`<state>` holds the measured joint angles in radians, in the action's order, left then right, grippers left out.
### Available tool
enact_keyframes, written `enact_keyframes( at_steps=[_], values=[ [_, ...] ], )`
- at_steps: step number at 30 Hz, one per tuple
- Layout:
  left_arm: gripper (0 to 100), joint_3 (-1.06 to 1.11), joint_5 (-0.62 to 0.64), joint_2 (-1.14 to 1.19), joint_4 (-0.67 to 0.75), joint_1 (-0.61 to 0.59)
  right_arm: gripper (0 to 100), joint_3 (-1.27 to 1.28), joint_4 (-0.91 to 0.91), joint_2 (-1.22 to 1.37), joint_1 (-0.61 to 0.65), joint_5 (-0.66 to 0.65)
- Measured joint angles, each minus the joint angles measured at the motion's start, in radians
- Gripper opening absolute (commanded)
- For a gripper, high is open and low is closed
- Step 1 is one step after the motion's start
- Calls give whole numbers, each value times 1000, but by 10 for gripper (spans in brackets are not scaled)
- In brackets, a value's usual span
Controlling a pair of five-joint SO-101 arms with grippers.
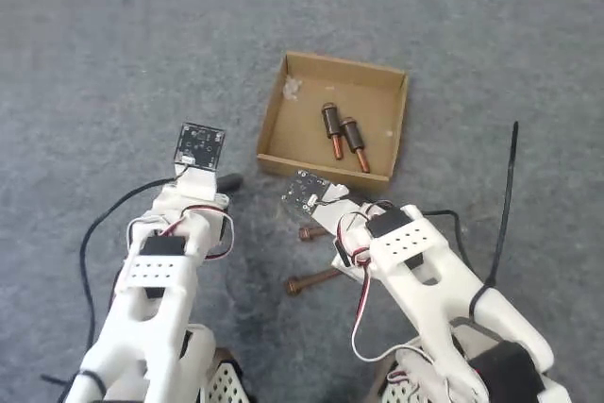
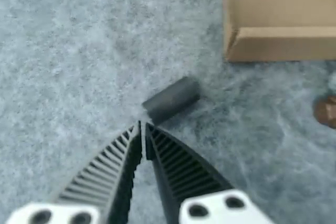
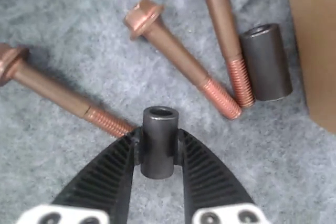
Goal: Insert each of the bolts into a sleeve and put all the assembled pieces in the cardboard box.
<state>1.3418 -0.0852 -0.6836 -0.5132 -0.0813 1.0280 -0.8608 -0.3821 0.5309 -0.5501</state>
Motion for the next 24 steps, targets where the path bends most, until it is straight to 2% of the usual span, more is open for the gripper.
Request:
enact_keyframes(
  at_steps=[3, 7, 12, 18, 24],
  values=[
    [10, -60, 64, 0, -127, 14, 7, -3, -3, 0, -26, 26],
    [10, -100, 51, -20, -282, 40, 7, -3, -3, 0, -35, 71],
    [10, -57, 23, -241, -425, 170, 7, -3, 8, 2, -57, 112],
    [10, 5, 23, -562, -539, 272, 7, -15, 17, 15, -72, 158],
    [10, 5, 5, -571, -569, 407, 7, -15, 25, 21, -78, 189]
  ],
)
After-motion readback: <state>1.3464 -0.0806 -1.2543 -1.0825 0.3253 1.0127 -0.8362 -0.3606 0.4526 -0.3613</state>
